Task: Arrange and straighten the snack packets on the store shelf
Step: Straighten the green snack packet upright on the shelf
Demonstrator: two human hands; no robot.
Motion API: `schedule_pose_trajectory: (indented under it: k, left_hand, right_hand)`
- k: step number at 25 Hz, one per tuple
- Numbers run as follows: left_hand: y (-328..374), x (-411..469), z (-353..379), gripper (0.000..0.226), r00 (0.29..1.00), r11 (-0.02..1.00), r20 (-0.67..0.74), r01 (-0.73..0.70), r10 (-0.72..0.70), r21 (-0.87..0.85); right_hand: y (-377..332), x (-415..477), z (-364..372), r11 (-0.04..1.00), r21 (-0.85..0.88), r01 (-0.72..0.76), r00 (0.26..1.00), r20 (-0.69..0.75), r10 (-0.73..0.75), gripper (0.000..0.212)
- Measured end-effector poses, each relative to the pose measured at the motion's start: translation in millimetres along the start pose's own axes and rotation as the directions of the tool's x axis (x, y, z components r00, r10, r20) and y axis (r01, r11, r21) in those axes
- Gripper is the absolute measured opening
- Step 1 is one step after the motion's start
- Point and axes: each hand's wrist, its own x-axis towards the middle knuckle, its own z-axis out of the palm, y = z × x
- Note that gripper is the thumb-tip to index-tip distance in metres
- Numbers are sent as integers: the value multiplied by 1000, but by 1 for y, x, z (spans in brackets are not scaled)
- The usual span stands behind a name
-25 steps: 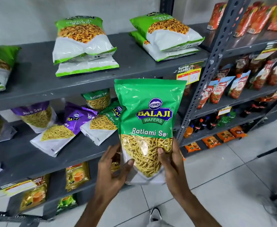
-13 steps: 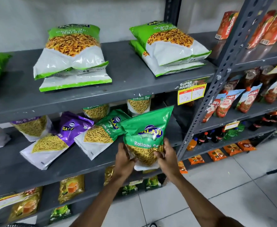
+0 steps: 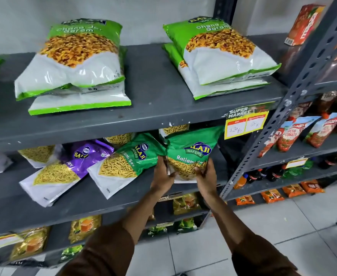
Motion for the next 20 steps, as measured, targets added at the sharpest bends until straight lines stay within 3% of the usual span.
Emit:
schedule_pose_trajectory:
  k: [2, 4, 6, 8, 10, 12, 14, 16, 18, 20]
  left_hand:
    - [-4, -6, -23, 42, 996, 996, -43, -73, 75, 49]
    - [-16, -9, -63, 35, 954, 973, -225, -165, 199, 160]
    - [-39, -4, -113, 30, 885, 921, -389, -100, 255, 377]
    - [-62, 3, -152, 37, 900, 851, -419, 127, 116, 509]
    - [-77, 3, -177, 47, 931, 765, -344, 309, -122, 565]
    - [-82, -4, -190, 49, 954, 717, -246, 294, -174, 632]
    - [-82, -12, -192, 50, 946, 749, -248, 316, -206, 582]
    - [-82, -22, -194, 49, 922, 789, -242, 386, -304, 478]
    - [-92, -41, -202, 40, 902, 870, -132, 432, -412, 238]
    - [-104, -72, -203, 30, 885, 881, 49, 465, -462, -86]
  right_hand:
    - [4, -18, 6, 999, 45, -30, 981, -190, 38, 66]
    - [9, -48, 27, 995, 48, -83, 944, -316, 94, 47]
    - [10, -82, 68, 983, 55, -177, 971, -155, 184, 22]
    - [9, -101, 107, 947, 37, -318, 944, 109, 312, 16]
    - [-5, -104, 149, 868, 72, -491, 838, 311, 448, 45]
    - [-18, -108, 191, 826, 108, -554, 793, 370, 484, 72]
    - [-24, -113, 211, 877, 34, -479, 843, 298, 448, 77]
    - [-18, -125, 207, 920, 18, -391, 903, 201, 380, 59]
    - [-9, -148, 196, 928, 130, -349, 932, 148, 330, 50]
    - [-1, -171, 183, 936, 194, -292, 956, 94, 279, 53]
